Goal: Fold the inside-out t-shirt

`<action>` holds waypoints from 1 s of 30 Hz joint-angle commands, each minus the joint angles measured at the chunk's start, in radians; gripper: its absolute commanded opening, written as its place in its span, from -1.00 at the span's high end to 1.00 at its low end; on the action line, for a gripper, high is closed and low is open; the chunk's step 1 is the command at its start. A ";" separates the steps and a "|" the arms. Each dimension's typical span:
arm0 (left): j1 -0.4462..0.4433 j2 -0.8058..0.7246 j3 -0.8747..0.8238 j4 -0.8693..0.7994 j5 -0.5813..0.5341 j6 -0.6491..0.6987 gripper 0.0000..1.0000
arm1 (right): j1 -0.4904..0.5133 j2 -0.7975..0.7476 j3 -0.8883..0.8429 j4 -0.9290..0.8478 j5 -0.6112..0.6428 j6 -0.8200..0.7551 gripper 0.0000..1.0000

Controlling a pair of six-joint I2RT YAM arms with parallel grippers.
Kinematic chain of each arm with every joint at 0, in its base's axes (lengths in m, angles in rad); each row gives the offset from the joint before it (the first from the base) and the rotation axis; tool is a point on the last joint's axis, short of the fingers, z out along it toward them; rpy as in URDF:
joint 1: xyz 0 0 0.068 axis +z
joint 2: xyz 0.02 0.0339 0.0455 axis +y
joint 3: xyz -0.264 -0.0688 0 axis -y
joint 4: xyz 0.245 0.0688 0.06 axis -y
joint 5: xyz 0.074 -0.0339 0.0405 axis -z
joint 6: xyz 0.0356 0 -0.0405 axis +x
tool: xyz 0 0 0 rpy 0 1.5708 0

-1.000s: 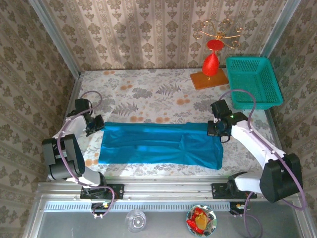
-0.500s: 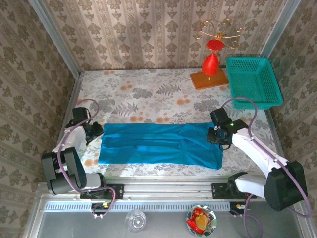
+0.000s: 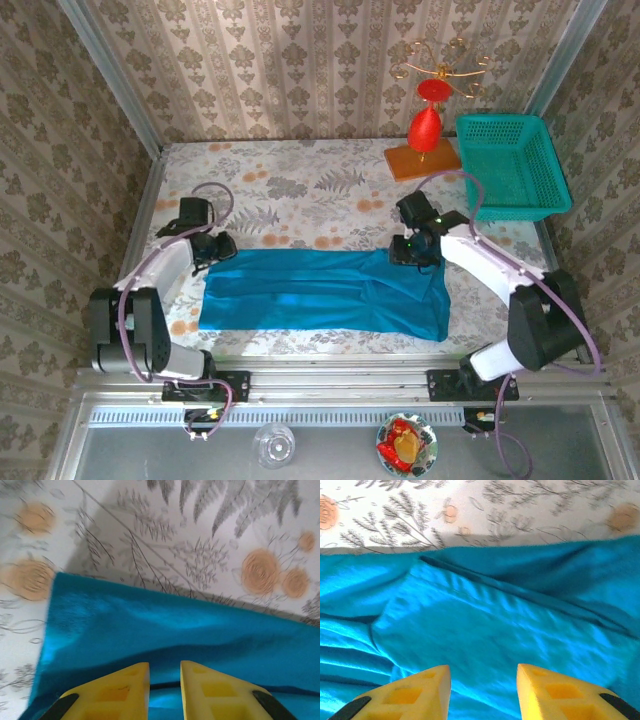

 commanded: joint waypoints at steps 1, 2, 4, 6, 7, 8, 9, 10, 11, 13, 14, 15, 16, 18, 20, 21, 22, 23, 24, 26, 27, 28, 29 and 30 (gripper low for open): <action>-0.005 0.068 0.003 -0.046 0.011 0.004 0.51 | 0.018 0.061 0.058 0.006 -0.033 -0.029 0.15; -0.004 0.078 -0.006 -0.042 0.017 0.002 0.50 | 0.019 0.083 0.071 0.010 -0.043 -0.034 0.14; -0.005 0.076 -0.030 -0.038 0.018 -0.005 0.49 | 0.020 0.126 0.103 0.007 -0.057 -0.050 0.11; -0.004 0.046 -0.071 -0.024 0.017 -0.018 0.49 | 0.022 0.173 0.144 -0.006 -0.071 -0.077 0.07; -0.004 0.031 -0.090 -0.018 0.018 -0.022 0.48 | 0.022 0.191 0.160 -0.010 -0.079 -0.089 0.05; -0.003 0.016 -0.108 -0.013 0.018 -0.029 0.48 | 0.023 0.214 0.181 -0.018 -0.079 -0.100 0.03; -0.004 0.005 -0.120 -0.011 0.019 -0.035 0.48 | 0.025 0.232 0.195 -0.024 -0.077 -0.108 0.02; -0.004 -0.005 -0.132 -0.009 0.021 -0.039 0.47 | 0.025 0.252 0.212 -0.030 -0.075 -0.116 0.01; -0.004 -0.012 -0.141 -0.009 0.019 -0.041 0.47 | 0.025 0.271 0.226 -0.031 -0.070 -0.123 0.00; -0.003 -0.023 -0.152 -0.010 0.013 -0.045 0.47 | 0.025 0.310 0.255 -0.040 -0.057 -0.134 0.00; -0.002 -0.028 -0.156 -0.012 0.010 -0.045 0.47 | 0.025 0.331 0.272 -0.048 -0.053 -0.137 0.01; -0.003 -0.032 -0.157 -0.012 0.007 -0.046 0.48 | 0.025 0.351 0.286 -0.053 -0.052 -0.140 0.02; -0.002 -0.036 -0.159 -0.013 0.005 -0.046 0.48 | 0.025 0.370 0.300 -0.058 -0.053 -0.144 0.03; -0.002 -0.048 -0.158 -0.020 -0.001 -0.046 0.48 | 0.026 0.397 0.316 -0.057 -0.048 -0.147 0.05; -0.001 -0.061 -0.157 -0.021 -0.007 -0.045 0.47 | 0.026 0.419 0.333 -0.063 -0.041 -0.145 0.09; -0.001 -0.066 -0.155 -0.025 -0.010 -0.045 0.46 | 0.026 0.425 0.339 -0.070 -0.035 -0.144 0.13; 0.001 -0.072 -0.153 -0.027 -0.010 -0.045 0.46 | 0.028 0.429 0.343 -0.076 -0.031 -0.143 0.20; 0.001 -0.077 -0.149 -0.029 -0.011 -0.044 0.46 | 0.030 0.428 0.343 -0.080 -0.030 -0.143 0.31; 0.001 -0.081 -0.146 -0.032 -0.013 -0.045 0.46 | 0.032 0.425 0.343 -0.087 -0.028 -0.143 0.44; 0.001 -0.091 -0.138 -0.038 -0.011 -0.044 0.46 | 0.044 0.399 0.340 -0.112 0.002 -0.135 0.75; 0.001 -0.094 -0.133 -0.041 -0.012 -0.044 0.46 | 0.051 0.380 0.333 -0.121 0.013 -0.130 0.86; 0.001 -0.100 -0.129 -0.044 -0.010 -0.045 0.46 | 0.059 0.353 0.322 -0.129 0.023 -0.123 0.95; 0.000 -0.106 -0.123 -0.046 -0.006 -0.045 0.46 | 0.066 0.325 0.307 -0.137 0.029 -0.111 1.00; -0.001 -0.109 -0.119 -0.046 0.000 -0.044 0.46 | 0.072 0.300 0.294 -0.144 0.029 -0.099 1.00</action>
